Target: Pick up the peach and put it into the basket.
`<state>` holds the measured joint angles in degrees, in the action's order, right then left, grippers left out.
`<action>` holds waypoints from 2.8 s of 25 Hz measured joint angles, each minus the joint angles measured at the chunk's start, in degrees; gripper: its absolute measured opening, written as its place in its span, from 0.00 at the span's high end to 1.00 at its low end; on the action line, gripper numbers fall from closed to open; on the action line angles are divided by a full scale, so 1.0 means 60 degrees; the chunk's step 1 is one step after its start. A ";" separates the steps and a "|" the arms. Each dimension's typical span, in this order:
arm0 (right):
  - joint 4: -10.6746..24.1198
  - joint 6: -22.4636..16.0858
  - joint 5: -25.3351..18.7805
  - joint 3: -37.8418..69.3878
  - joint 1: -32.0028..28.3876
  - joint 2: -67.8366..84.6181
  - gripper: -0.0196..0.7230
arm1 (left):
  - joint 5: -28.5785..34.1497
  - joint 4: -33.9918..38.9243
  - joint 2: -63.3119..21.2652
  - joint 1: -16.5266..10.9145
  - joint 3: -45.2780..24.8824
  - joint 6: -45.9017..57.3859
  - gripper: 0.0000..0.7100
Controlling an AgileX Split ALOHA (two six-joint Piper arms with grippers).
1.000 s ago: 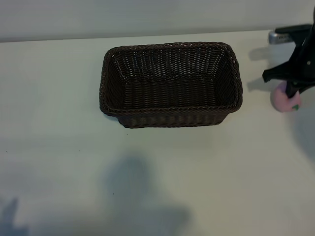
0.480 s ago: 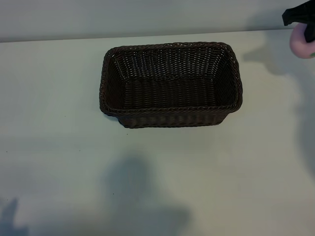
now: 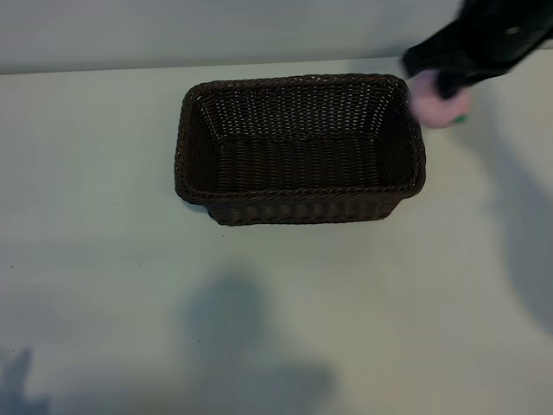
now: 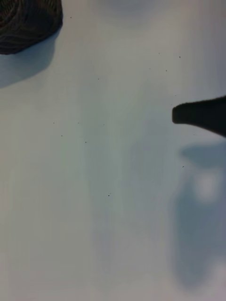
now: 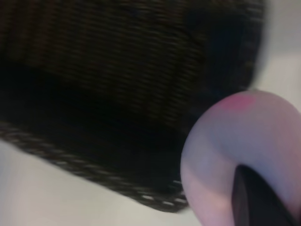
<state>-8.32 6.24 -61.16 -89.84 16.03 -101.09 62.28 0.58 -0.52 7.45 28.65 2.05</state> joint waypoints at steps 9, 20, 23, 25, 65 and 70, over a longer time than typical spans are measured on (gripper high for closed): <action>-0.0108 0.0030 0.1984 0.0000 0.1629 -0.0186 0.92 | 0.0000 0.0000 0.0000 0.0000 0.0000 0.0000 0.16; -0.0003 0.0057 0.2686 0.0000 0.1629 -0.2441 0.92 | 0.0000 0.0000 0.0000 0.0000 0.0000 0.0000 0.16; 0.0181 0.0057 0.2859 0.0000 0.1629 -0.2783 0.92 | 0.0000 0.0000 0.0000 0.0000 0.0000 0.0000 0.16; 0.0361 0.0057 0.2965 0.0000 0.1629 -0.2931 0.92 | 0.0000 0.0000 0.0000 0.0000 0.0000 0.0000 0.16; 0.1309 -0.0201 -0.1435 -0.4553 -0.4073 -0.3043 0.17 | 0.0000 0.0000 0.0000 0.0000 0.0000 0.0000 0.16; 0.1138 -0.0402 -0.1436 -0.4354 -0.4877 -0.2784 0.17 | 0.0000 0.0000 0.0000 0.0000 0.0000 0.0000 0.16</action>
<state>-1.49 3.83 -69.78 -115.96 -13.23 -117.79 62.28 0.58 -0.52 7.45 28.65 2.05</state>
